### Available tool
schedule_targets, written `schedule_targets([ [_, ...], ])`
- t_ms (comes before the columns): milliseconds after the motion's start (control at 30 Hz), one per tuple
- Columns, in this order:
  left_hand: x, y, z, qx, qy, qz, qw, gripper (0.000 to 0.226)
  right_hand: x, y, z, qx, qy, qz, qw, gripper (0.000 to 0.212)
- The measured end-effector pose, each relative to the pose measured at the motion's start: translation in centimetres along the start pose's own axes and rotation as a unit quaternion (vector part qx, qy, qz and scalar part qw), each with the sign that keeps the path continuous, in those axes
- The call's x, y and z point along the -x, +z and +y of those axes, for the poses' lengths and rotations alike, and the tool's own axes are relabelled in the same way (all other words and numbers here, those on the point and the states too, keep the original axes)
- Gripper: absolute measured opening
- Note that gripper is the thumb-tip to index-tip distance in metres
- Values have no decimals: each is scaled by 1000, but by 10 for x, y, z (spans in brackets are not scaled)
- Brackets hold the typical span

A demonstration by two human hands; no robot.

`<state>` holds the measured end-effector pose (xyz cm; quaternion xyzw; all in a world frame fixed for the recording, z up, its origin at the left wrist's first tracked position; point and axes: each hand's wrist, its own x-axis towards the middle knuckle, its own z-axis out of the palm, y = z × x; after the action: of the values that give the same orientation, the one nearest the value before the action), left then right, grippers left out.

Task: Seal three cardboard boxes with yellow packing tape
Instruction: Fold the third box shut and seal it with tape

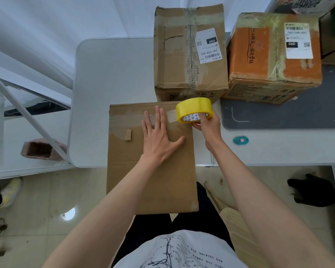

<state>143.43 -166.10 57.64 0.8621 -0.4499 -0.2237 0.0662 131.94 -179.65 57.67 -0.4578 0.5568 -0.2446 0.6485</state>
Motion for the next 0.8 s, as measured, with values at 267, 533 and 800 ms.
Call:
schedule_targets([
  [267, -4, 6, 17, 41, -3, 23, 999, 121, -2, 5, 9, 7, 35, 9, 999, 14],
  [533, -7, 13, 23, 25, -8, 23, 999, 131, -13, -1, 18, 51, 37, -7, 998, 37],
  [800, -7, 12, 25, 11, -5, 23, 1000, 138, -21, -20, 14, -79, 79, -65, 992, 38],
])
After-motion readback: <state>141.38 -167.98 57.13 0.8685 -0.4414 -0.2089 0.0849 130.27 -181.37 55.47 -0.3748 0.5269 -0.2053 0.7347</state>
